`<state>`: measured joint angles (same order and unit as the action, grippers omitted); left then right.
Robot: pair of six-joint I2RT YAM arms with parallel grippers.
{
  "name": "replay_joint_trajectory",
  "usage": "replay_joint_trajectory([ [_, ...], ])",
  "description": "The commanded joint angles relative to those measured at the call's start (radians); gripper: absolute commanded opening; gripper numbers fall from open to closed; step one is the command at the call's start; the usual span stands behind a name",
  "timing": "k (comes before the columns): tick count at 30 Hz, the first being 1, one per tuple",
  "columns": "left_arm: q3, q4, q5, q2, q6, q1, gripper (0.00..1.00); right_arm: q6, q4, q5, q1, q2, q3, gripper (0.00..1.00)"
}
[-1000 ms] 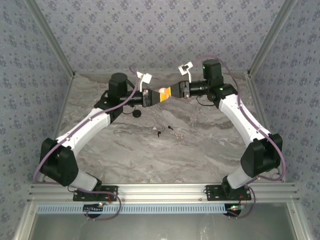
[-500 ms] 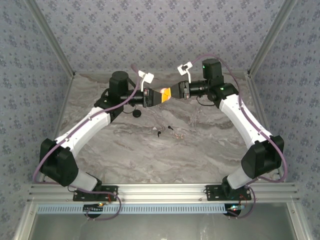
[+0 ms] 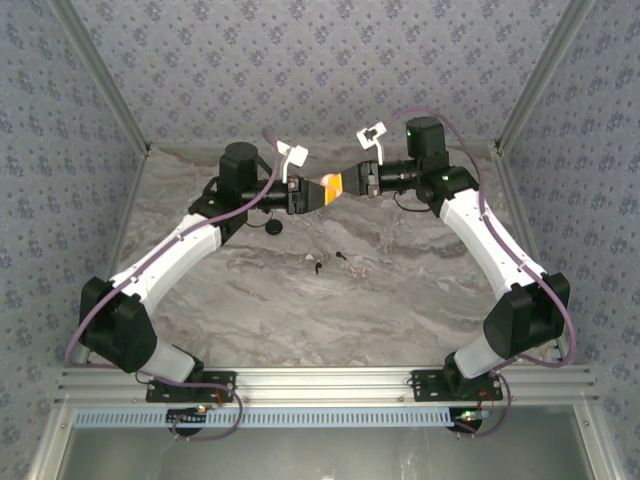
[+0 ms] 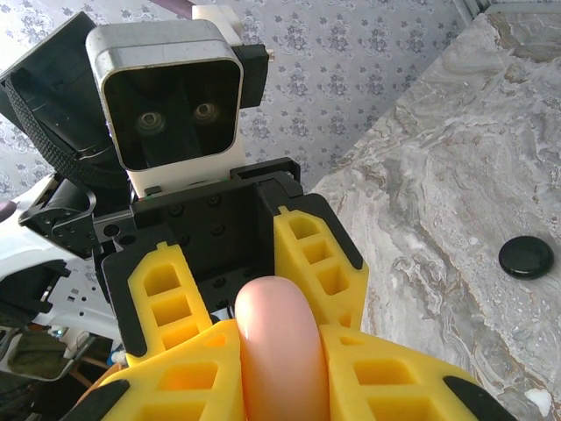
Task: Insert wireless bluetooth earbuds into charging case
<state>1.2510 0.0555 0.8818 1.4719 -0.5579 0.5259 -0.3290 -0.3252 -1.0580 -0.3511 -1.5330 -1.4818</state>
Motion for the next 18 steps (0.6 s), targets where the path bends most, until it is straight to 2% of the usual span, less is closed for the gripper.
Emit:
replay_joint_trajectory([
  [1,0.009,0.026,-0.011,-0.012,-0.001,0.006,0.41,-0.018,0.023,-0.016,0.003,0.033,-0.025,0.23],
  [9,0.007,0.062,-0.008,-0.002,-0.022,0.008,0.4,-0.013,0.023,-0.022,-0.002,0.032,-0.018,0.23],
  [15,0.009,0.055,0.0,0.004,-0.014,0.009,0.13,-0.009,0.015,-0.012,-0.002,0.034,-0.02,0.24],
  [18,0.019,0.012,-0.019,0.003,0.019,0.011,0.1,0.007,-0.01,0.013,-0.002,0.044,-0.02,0.28],
])
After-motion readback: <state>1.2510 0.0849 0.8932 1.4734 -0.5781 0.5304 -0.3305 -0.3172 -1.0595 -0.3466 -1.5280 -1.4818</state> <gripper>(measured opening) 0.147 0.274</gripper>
